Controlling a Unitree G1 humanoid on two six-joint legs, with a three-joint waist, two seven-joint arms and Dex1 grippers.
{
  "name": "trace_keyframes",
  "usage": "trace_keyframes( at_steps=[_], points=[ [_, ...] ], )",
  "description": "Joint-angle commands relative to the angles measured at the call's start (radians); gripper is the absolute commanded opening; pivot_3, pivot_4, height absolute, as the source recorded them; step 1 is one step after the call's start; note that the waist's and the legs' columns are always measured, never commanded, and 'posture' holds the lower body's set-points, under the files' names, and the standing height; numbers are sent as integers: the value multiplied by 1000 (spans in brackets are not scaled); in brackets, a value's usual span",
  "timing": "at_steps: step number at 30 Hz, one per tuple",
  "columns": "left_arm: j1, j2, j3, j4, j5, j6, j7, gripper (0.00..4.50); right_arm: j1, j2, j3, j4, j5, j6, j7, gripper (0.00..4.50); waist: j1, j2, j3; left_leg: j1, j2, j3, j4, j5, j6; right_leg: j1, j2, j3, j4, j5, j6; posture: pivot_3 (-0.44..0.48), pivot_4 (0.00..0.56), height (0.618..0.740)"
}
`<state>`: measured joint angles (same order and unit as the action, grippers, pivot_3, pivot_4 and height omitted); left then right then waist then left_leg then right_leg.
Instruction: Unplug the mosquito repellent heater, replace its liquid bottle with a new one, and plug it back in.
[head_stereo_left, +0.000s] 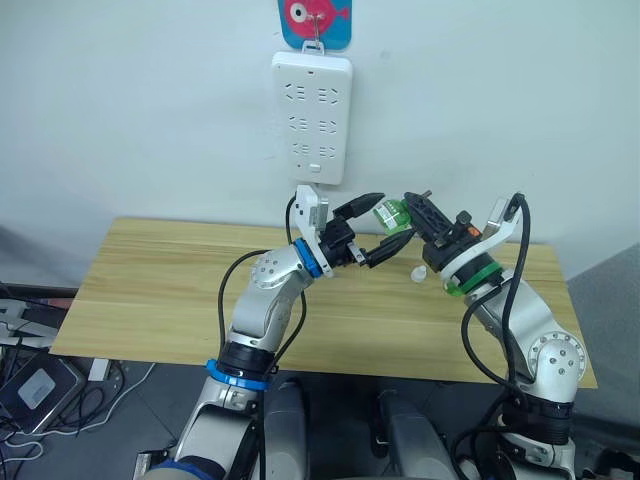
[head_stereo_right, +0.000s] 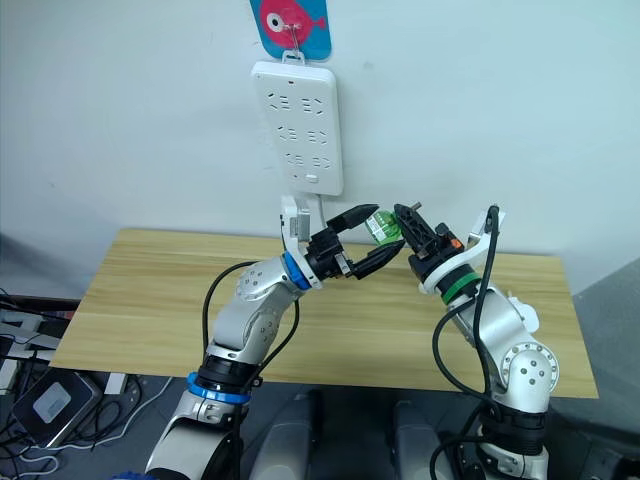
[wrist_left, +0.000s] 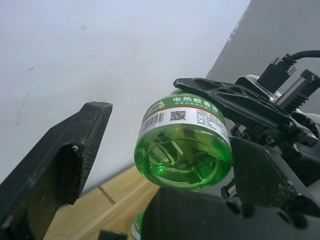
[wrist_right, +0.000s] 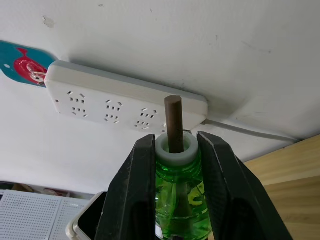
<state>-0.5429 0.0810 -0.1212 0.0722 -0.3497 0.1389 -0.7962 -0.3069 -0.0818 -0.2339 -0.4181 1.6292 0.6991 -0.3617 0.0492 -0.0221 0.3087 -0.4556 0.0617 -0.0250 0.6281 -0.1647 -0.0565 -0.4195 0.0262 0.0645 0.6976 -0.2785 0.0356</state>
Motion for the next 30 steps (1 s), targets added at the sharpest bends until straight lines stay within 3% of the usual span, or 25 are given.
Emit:
trace_keyframes(
  at_steps=[1,5,11,16,18,21,23,26,30],
  points=[
    [-3,-12,-9,-14,4,-28,8,3602,2,-12,14,-54,25,-37,-2,861,0,0,0,0,0,0,0,0,0,0,0,0,0,0,0,208,239,740],
    [-5,-15,-12,-13,2,-31,12,2400,5,-23,31,-58,26,-60,-5,861,0,0,-1,0,0,0,0,0,0,0,0,0,0,0,0,206,240,740],
    [-2,-18,-15,-16,1,-29,15,2293,6,-48,61,-67,7,-70,-11,861,0,0,-1,0,0,0,0,0,0,0,0,0,0,0,0,203,239,740],
    [-4,-14,-16,-13,-2,-14,16,2293,10,-127,93,-86,29,-25,-2,2609,0,0,-1,0,0,0,0,0,0,0,0,0,0,0,0,192,243,740],
    [-6,-6,-14,-8,-8,-11,8,2293,24,-203,98,-101,44,18,5,3315,0,0,-1,0,0,0,0,0,0,0,0,0,0,0,0,187,246,740],
    [-11,22,-2,-3,-30,8,-28,2293,94,-441,52,-131,121,136,46,4397,6,0,-1,-1,-1,0,0,0,0,0,0,1,-1,0,0,177,252,740],
    [-9,40,7,-5,-42,19,-46,2293,146,-610,5,-108,140,203,82,4457,2,-1,-2,-1,-2,1,0,0,0,0,-2,1,-1,0,0,166,256,740],
    [5,69,21,-11,-57,32,-71,2293,217,-880,-71,-9,-47,306,225,4457,1,-1,-2,-2,-3,1,1,0,0,0,-3,1,-2,0,1,156,262,740],
    [26,78,16,-24,-60,35,-73,2293,228,-1089,18,156,-381,302,438,4457,-3,-1,-2,0,-2,2,2,1,1,0,-3,3,-2,0,3,163,270,740]
  ],
)
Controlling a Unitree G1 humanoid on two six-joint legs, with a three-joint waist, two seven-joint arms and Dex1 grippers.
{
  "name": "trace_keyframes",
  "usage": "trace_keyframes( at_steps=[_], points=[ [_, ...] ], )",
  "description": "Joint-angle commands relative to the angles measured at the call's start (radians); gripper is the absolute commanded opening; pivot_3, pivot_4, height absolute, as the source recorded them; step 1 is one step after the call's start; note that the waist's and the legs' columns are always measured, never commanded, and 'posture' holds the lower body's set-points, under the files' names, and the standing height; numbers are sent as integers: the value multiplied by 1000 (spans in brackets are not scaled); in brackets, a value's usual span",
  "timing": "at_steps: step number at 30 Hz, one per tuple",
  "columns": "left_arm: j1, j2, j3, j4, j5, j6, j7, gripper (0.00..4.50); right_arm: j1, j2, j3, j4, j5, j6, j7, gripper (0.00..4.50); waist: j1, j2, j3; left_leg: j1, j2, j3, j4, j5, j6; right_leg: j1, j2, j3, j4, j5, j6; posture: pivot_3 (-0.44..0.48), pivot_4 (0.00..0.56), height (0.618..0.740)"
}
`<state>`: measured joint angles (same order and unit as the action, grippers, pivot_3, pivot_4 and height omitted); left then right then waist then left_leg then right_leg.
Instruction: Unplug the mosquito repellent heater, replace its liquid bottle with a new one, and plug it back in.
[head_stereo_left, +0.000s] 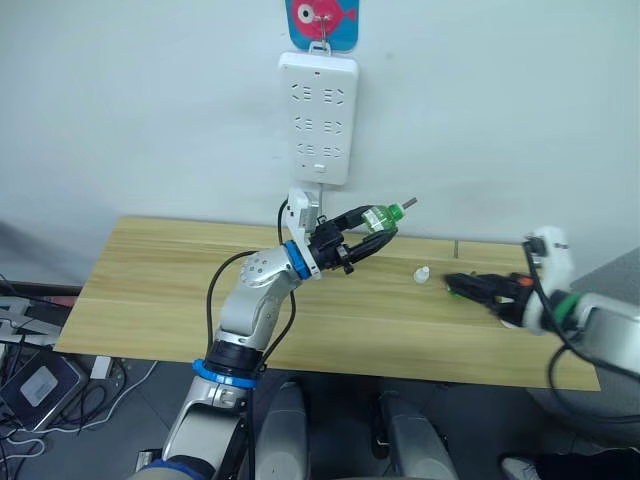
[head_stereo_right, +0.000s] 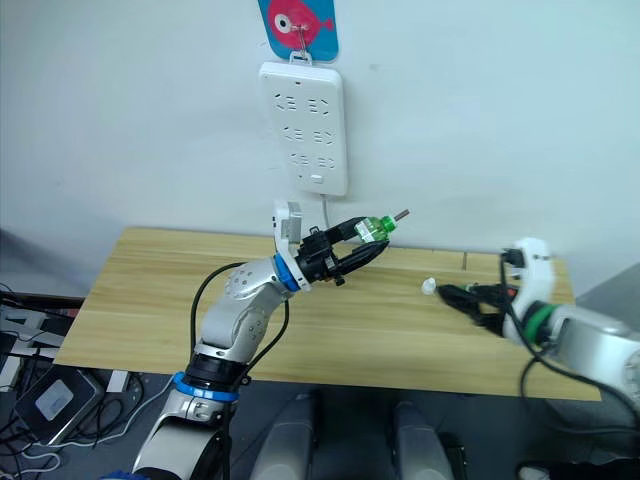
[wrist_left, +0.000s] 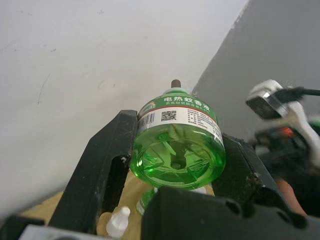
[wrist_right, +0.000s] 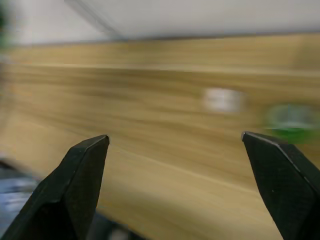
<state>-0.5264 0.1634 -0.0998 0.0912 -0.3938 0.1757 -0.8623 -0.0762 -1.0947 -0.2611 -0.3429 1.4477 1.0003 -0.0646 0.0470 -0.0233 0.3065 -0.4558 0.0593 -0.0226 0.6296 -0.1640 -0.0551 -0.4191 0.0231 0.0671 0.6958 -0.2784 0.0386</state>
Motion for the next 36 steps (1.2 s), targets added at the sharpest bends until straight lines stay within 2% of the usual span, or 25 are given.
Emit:
trace_keyframes(
  at_steps=[1,3,6,11,23,36],
  points=[
    [14,-5,-7,-49,-17,2,-6,2293,-25,-113,109,133,-293,-11,206,4457,-1,0,0,0,0,0,0,0,0,0,0,0,0,0,0,167,271,740],
    [21,-7,-9,-60,-19,9,-2,2293,-65,-146,195,204,-434,-38,304,4457,-3,0,0,1,1,0,0,0,0,0,1,0,0,0,0,173,273,740],
    [34,-2,-9,-79,-21,19,0,2293,-172,-117,302,309,-589,-58,415,4457,-9,0,0,1,1,0,-1,0,1,0,1,1,0,0,0,190,277,740],
    [57,8,1,-98,-15,22,14,2293,-281,-44,368,444,-724,-9,510,4457,-8,0,0,0,0,0,-1,0,0,0,1,1,0,0,0,216,285,740],
    [87,14,-10,-136,-9,41,43,2293,-396,115,391,640,-964,39,570,4457,8,0,1,0,0,0,-1,0,0,0,0,1,0,0,0,234,295,740],
    [93,29,-16,-147,-16,55,38,2293,-442,168,404,755,-1131,-43,720,4457,8,0,1,1,0,0,-2,0,0,0,1,1,-1,0,1,238,304,740]
  ],
)
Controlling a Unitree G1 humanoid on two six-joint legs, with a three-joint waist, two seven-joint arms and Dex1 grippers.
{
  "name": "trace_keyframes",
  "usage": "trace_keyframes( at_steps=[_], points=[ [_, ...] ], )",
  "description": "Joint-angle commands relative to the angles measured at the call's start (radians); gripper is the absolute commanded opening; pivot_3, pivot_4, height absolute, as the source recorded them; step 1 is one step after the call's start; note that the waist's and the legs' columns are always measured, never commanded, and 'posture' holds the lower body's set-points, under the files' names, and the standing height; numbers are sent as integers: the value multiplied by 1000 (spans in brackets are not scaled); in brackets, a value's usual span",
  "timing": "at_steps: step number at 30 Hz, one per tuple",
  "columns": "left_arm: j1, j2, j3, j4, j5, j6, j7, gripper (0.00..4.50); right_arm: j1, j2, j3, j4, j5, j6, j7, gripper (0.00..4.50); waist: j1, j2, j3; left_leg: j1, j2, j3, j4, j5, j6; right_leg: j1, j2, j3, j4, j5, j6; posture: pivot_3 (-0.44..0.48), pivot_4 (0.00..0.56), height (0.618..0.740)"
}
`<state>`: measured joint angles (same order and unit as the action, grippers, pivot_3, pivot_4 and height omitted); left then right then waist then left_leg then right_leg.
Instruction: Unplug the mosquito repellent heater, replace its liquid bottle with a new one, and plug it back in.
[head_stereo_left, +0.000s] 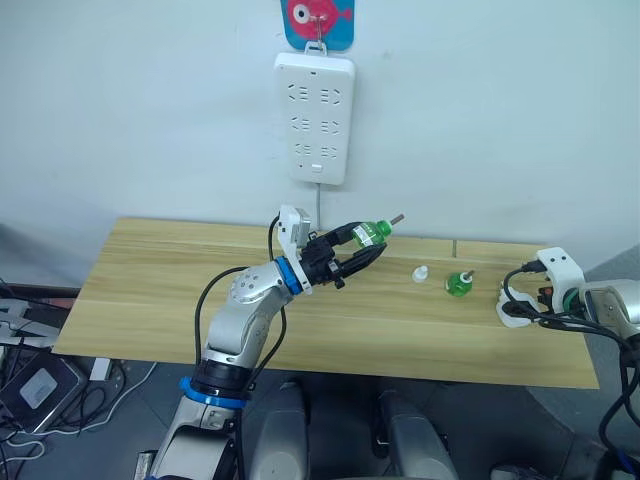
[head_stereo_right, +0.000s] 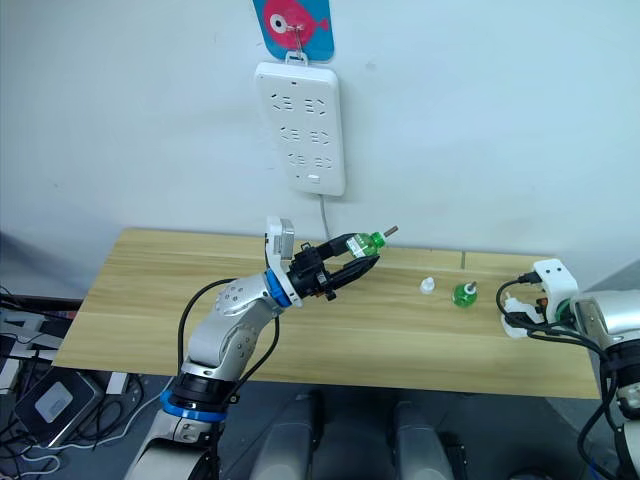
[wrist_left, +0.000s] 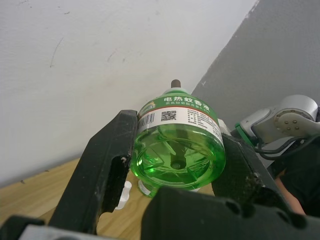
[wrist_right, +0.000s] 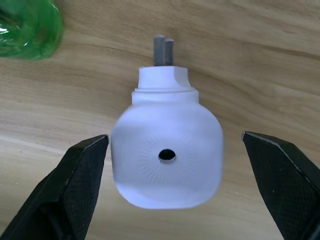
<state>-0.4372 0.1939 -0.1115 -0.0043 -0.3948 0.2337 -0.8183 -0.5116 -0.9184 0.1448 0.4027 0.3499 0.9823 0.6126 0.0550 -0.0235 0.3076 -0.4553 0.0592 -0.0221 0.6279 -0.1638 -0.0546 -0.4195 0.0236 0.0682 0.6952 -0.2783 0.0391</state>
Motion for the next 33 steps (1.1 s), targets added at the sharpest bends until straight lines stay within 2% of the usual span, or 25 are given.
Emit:
trace_keyframes(
  at_steps=[1,2,4,8,13,16,20,23,25,27,31,32,33],
  points=[
    [3,-1,-5,-50,-15,-3,-7,2293,-7,-6,-2,14,-41,-28,54,4457,0,0,0,0,0,0,0,0,0,0,0,0,0,0,0,237,304,740],
    [2,-1,-5,-50,-15,-2,-8,2293,-7,-3,-4,19,-49,-29,62,4457,0,0,0,0,0,0,0,0,0,0,0,0,0,0,0,237,304,740],
    [-1,-1,-7,-47,-15,0,-9,2293,-10,1,-5,34,-67,-42,75,4078,0,0,0,0,0,0,0,0,0,0,0,0,0,0,0,235,305,740],
    [-5,-2,-10,-45,-15,2,-13,2293,-10,1,0,50,-95,-72,131,2898,-1,0,0,0,0,0,0,0,0,0,0,0,0,0,0,234,305,740],
    [-6,0,-11,-46,-17,8,-18,2293,-5,-22,-39,33,-99,-55,178,2900,-1,0,0,0,0,0,0,0,0,0,0,0,0,0,0,234,305,740],
    [-5,19,-6,-57,-50,47,-55,2293,-1,-79,-96,-1,-55,5,239,2900,0,2,2,0,0,0,0,0,0,0,0,0,0,0,0,232,304,740],
    [-4,91,-4,-112,-192,231,-165,2293,112,-230,-203,-211,192,185,541,2900,0,5,4,0,0,0,-1,0,0,0,0,-1,-1,0,0,224,303,740],
    [-21,152,0,-151,-334,420,-238,2293,129,-264,-399,-321,449,518,624,2900,-4,4,4,0,1,-2,-4,0,0,1,1,-3,-3,0,0,214,300,740],
    [-46,170,13,-154,-414,519,-259,2293,113,-268,-469,-324,593,622,594,2900,-7,4,4,0,2,-1,-3,0,0,1,1,-2,-3,0,0,214,300,740],
    [-76,179,16,-142,-457,580,-283,2293,118,-264,-501,-338,726,632,510,2900,-4,4,5,0,2,-2,-2,0,0,1,1,-3,-2,0,0,214,300,740],
    [-108,175,7,-118,-480,618,-305,2293,91,-242,-530,-316,1029,632,265,2900,-4,4,5,0,1,-1,0,0,0,3,0,-2,-5,1,1,214,300,740],
    [-117,169,-4,-107,-469,611,-314,2293,86,-237,-533,-317,1105,632,201,2900,-5,4,4,0,0,-1,0,0,0,4,0,-1,-7,1,2,162,285,740],
    [-123,165,-13,-98,-460,605,-321,2293,84,-233,-535,-315,1170,632,142,2900,-6,4,4,-1,0,0,0,0,0,4,-1,-1,-8,1,2,157,284,740]
  ],
)
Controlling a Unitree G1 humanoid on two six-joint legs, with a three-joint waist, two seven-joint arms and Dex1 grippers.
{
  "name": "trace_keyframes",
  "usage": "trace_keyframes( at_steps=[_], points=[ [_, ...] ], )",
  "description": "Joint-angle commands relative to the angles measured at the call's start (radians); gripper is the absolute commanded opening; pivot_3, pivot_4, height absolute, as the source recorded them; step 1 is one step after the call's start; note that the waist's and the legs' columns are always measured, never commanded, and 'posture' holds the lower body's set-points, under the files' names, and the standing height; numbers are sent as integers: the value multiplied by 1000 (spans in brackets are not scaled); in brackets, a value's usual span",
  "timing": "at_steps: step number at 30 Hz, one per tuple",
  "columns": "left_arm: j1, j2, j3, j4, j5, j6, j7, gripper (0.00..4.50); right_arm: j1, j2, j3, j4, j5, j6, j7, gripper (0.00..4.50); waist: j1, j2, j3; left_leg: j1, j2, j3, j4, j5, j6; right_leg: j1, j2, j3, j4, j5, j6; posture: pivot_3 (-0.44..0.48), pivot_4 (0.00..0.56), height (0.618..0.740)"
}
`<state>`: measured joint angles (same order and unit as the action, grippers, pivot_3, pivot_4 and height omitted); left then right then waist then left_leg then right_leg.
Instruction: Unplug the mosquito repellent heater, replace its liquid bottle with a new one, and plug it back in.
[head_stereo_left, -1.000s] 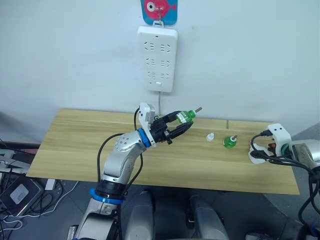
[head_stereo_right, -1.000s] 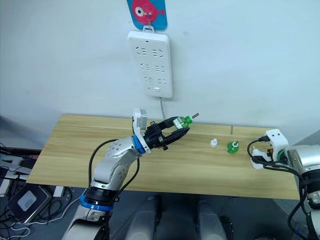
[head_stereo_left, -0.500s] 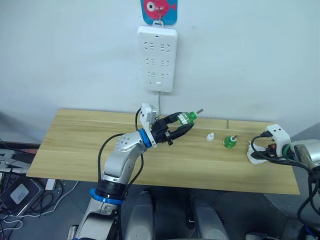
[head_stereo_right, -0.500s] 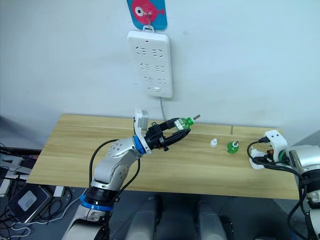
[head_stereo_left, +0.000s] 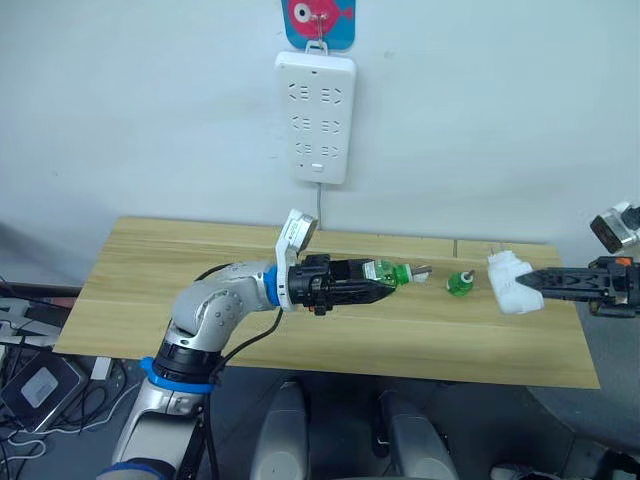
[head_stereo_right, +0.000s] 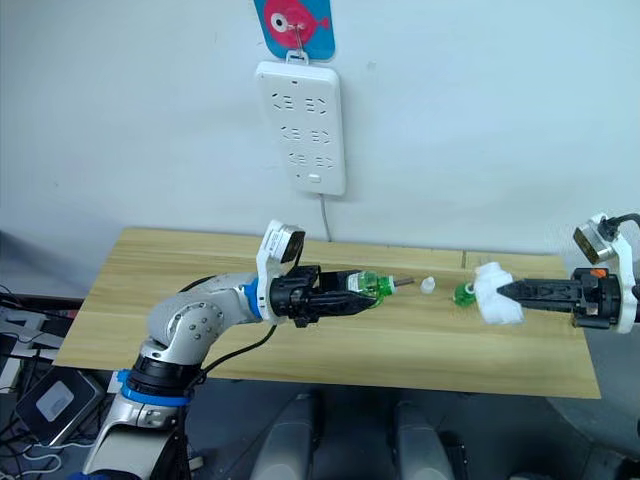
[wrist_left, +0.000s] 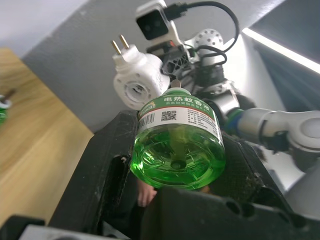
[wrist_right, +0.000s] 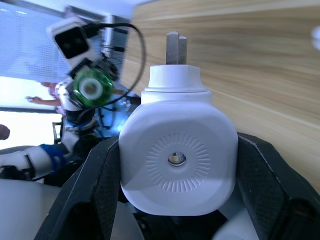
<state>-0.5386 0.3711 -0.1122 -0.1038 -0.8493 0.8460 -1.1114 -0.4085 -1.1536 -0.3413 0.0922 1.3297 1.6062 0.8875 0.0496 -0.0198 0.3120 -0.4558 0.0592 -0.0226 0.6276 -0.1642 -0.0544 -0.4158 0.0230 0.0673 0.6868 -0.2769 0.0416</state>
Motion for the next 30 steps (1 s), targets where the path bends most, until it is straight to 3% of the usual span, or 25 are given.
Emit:
trace_keyframes(
  at_steps=[1,4,6,30],
  points=[
    [-27,-20,-21,7,1,-12,-33,2293,-19,3,-40,1,277,-11,-210,2900,-1,0,0,-1,0,0,0,0,0,0,0,0,-2,1,1,157,284,740],
    [-34,-39,-33,17,12,-22,-37,2293,37,-47,16,-23,562,-144,-406,2900,-1,0,0,-5,0,0,0,-1,2,-1,0,-1,-6,1,2,157,284,740],
    [-35,-44,-40,20,20,-28,-44,2293,44,-51,36,-38,637,-196,-461,2900,-1,0,0,-10,-1,-1,0,-2,3,-5,0,-2,-6,1,2,149,278,740],
    [-55,-111,-54,47,74,-79,-46,2293,-23,-7,126,-154,642,-265,-448,2900,0,0,0,-11,0,-2,2,-1,3,-5,0,-3,-6,2,2,155,277,740]
  ],
)
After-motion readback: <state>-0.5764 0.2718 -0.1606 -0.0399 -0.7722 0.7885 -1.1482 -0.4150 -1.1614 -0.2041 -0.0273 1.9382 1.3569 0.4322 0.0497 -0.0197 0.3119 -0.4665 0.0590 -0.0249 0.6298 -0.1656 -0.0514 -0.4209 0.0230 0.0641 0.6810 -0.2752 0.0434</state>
